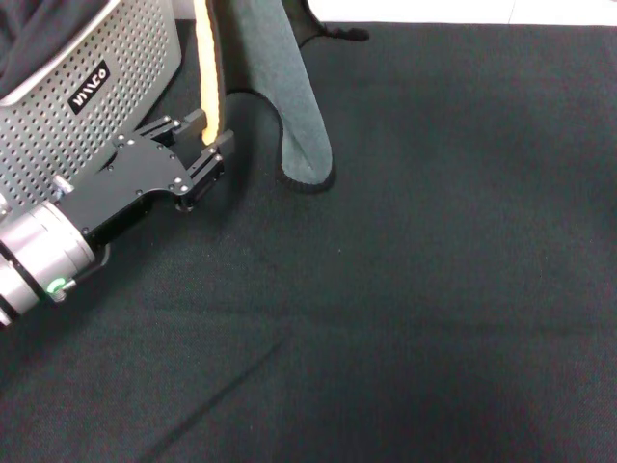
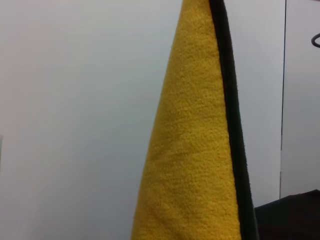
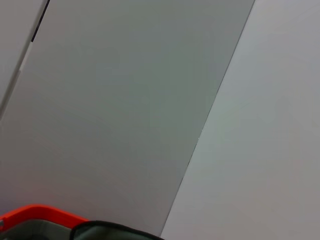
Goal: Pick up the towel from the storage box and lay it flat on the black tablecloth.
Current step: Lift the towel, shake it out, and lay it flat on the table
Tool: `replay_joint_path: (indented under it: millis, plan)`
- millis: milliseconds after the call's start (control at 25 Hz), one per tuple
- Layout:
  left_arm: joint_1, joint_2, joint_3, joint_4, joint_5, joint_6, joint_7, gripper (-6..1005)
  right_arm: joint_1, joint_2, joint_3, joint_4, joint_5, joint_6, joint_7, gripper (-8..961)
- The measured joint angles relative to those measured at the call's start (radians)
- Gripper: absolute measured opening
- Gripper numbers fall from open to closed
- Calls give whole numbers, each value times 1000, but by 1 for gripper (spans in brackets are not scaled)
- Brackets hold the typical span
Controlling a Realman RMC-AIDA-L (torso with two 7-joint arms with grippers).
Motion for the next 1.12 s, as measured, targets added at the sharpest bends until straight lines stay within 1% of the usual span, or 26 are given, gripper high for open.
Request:
replay_joint_path:
  millis: [360,480,680,920,1120]
  plan:
    - [0,2,-7,-1,0,0,-7,420,-21,0,2,-5,9,-19,-1,14]
    - [0,4,-6,0,0,0,-7,352,-30,0,6,-7,15,-34,-1,14]
    - [-1,5,-7,0,0,-11,-12,161,-43,-1,10,-13,37,-54,-4,14]
    - [-2,4,-5,0,0,-13,-30,85,-70,0,11,-43,37,-67,-4,14]
    - [-4,6,-2,0,0,-13,-55,60,-82,0,11,-46,45,-81,-3,14]
